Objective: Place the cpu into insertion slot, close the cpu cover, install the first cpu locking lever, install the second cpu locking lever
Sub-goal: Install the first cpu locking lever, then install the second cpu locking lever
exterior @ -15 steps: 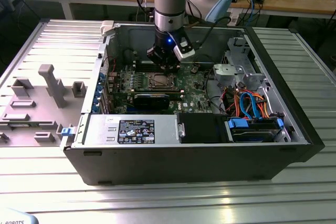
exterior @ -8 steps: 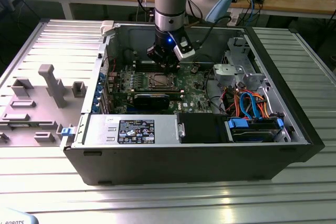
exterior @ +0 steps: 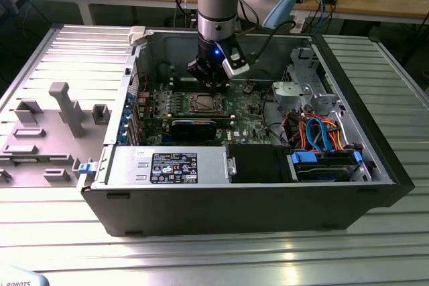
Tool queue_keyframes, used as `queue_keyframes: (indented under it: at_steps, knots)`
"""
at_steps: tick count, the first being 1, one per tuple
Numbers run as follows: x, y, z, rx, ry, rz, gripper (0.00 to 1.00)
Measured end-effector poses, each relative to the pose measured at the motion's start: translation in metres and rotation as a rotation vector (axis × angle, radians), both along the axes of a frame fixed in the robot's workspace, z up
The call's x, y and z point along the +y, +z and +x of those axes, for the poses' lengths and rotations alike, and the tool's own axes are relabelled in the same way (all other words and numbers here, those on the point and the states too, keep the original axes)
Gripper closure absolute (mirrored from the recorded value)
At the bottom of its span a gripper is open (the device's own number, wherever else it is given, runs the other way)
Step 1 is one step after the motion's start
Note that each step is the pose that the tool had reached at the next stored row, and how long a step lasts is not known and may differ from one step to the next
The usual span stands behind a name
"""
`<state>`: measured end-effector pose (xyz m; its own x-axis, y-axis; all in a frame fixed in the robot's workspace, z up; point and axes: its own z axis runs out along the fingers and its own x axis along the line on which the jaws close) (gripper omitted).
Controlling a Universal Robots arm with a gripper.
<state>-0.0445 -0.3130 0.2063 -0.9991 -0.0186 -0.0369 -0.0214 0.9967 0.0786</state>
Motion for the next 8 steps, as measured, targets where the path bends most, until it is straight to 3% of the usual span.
queue_keyframes:
  at_steps: [8]
  knots:
    - [-0.0005, 0.0, 0.0, 0.0, 0.0, -0.0001, 0.89]
